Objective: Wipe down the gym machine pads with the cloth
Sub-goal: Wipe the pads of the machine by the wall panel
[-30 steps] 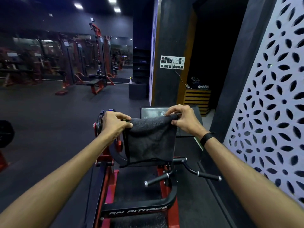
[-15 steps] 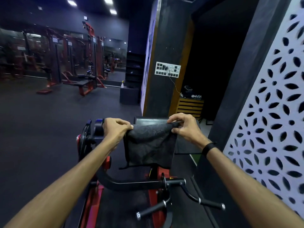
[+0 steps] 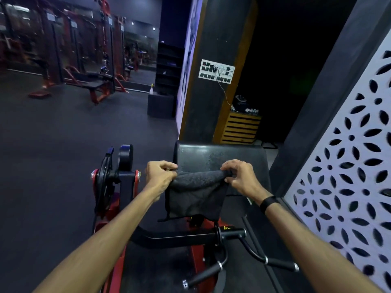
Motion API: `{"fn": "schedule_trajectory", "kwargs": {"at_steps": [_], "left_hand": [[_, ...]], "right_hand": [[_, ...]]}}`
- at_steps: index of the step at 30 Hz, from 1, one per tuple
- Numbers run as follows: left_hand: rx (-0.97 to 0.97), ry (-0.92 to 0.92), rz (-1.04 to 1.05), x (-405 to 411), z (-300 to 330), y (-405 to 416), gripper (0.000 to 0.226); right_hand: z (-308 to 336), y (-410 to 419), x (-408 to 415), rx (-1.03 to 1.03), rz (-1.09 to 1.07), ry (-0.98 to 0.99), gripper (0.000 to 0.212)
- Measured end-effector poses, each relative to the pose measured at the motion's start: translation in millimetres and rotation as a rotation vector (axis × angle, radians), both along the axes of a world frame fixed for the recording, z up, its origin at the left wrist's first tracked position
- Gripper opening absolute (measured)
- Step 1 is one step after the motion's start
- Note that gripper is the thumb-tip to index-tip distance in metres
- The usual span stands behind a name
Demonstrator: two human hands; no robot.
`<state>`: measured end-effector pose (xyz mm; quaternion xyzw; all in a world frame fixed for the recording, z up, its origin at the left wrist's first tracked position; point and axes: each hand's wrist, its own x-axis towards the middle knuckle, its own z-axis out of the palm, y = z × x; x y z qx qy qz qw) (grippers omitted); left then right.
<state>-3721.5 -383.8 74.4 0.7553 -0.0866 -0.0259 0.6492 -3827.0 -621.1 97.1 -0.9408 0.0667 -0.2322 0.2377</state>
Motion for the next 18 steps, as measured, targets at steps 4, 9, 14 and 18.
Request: {"fn": "schedule_trajectory", "kwargs": {"at_steps": [4,9,14,18], "left_hand": [[0.182,-0.114,-0.113,15,-4,-4,0.034],[0.450,-0.337,-0.241,42,-10,-22,0.048],[0.633,-0.483,-0.175,74,-19,-47,0.042],[0.742,-0.528,-0.103,110,-20,-71,0.036]], "right_hand": [[-9,-8,11,0.006,-0.016,0.030,0.030],[-14,-23,31,0.040,-0.075,0.021,0.028],[-19,-42,62,0.058,-0.116,0.018,0.036],[-28,-66,100,0.099,-0.146,0.005,0.035]]}}
